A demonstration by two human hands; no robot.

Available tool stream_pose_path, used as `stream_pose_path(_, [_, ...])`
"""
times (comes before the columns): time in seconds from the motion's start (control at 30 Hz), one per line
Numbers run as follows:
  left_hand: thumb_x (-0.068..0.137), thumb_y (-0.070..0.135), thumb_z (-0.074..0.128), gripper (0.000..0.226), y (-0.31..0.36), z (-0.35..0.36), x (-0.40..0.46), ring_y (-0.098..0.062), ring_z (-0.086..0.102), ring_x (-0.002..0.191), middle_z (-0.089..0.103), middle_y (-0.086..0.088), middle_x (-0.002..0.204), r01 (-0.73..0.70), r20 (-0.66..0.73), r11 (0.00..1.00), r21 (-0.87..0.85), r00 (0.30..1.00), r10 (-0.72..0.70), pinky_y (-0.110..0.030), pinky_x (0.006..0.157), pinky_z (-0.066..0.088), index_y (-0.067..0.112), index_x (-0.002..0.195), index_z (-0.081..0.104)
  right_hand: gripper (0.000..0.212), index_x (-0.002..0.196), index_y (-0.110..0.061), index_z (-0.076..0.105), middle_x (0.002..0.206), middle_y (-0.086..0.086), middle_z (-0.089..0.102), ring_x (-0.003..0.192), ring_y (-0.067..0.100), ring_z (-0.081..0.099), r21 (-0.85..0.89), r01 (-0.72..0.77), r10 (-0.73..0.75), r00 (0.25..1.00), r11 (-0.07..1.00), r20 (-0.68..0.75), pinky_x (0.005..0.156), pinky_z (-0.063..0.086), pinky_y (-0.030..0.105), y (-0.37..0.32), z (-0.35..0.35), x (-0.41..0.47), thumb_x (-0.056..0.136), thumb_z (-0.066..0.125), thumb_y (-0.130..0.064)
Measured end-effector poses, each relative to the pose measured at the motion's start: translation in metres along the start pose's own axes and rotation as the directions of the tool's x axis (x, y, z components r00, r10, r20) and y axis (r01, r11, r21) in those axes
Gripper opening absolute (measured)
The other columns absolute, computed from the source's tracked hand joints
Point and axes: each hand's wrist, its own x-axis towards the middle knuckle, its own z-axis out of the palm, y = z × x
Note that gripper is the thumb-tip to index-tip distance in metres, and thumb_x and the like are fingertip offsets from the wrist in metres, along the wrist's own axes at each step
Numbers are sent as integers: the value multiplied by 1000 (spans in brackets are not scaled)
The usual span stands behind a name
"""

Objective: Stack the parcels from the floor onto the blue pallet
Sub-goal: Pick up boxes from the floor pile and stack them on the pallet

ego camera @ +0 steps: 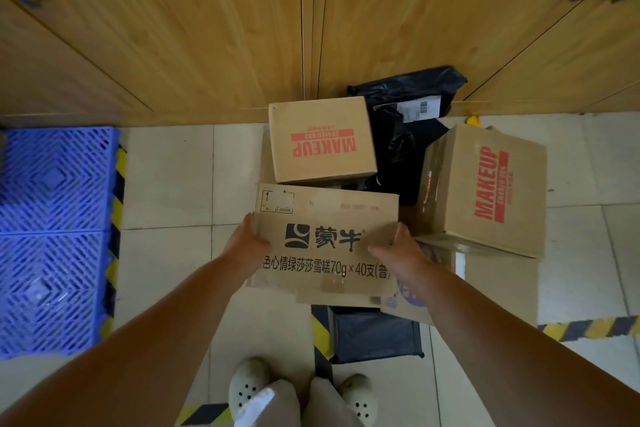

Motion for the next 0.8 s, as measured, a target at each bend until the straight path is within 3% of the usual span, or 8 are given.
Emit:
stream_pose_path(0.1, [80, -1, 51, 42, 1, -1, 2, -28, 62, 95, 62, -9, 108, 34, 19, 997, -68, 999, -32, -38, 68, 56, 18, 116, 47, 61, 137, -18, 32, 129, 13, 51, 117, 32, 53, 94, -53, 53, 999, 994, 2, 98, 47, 46, -3, 1, -3, 86, 64, -25])
stream_pose_path(0.23, [77, 5, 53, 45, 14, -9, -18, -30, 55, 99, 47, -5, 111, 68, -62, 998, -17, 996, -69, -50, 80, 55, 25, 116, 42, 58, 133, -18, 38, 124, 12, 54, 112, 30, 55, 195, -70, 71, 997, 978, 1, 93, 49, 44, -10, -11, -31, 83, 67, -25])
stream_pose_path(0.4, [76, 10, 48, 58, 44, -42, -79, -35, 52, 100, 40, -5, 109, 52, -122, 998, 21, 991, -49, -50, 79, 55, 36, 126, 35, 41, 120, -19, 45, 117, 8, 57, 103, 25, 54, 405, -85, 79, 996, 910, 31, 85, 45, 40, -28, -41, -93, 85, 67, -17])
stream_pose_path(0.47, [78, 10, 49, 68, 58, -61, -109, -36, 50, 105, 37, -3, 110, 37, -133, 999, -2, 990, -37, -51, 83, 54, 40, 135, 27, 37, 119, -19, 45, 118, 9, 56, 107, 27, 52, 430, -71, 65, 997, 900, 29, 88, 42, 41, -41, -58, -122, 87, 64, -15])
stream_pose_path(0.6, [80, 11, 54, 75, 91, -102, -172, -34, 46, 107, 34, -2, 110, -19, -180, 999, -43, 984, 11, -51, 88, 51, 37, 143, 21, 47, 129, -12, 48, 130, 15, 54, 118, 35, 51, 417, -35, 30, 999, 908, 19, 102, 42, 49, -74, -98, -186, 89, 64, -30])
stream_pose_path(0.7, [80, 14, 52, 67, 118, -133, -220, -32, 45, 106, 37, -4, 111, -106, -208, 993, -52, 974, 93, -51, 88, 50, 37, 139, 30, 71, 137, -12, 42, 137, 17, 48, 124, 38, 46, 481, -47, 54, 999, 875, 0, 103, 38, 50, -100, -126, -238, 84, 57, -58])
stream_pose_path(0.8, [83, 18, 52, 56, 145, -163, -268, -31, 46, 105, 39, -6, 112, -195, -231, 977, -88, 958, 171, -47, 86, 50, 37, 134, 39, 87, 144, -8, 34, 145, 20, 39, 132, 38, 39, 521, -56, 66, 998, 852, -1, 109, 32, 50, -118, -153, -289, 83, 46, -70])
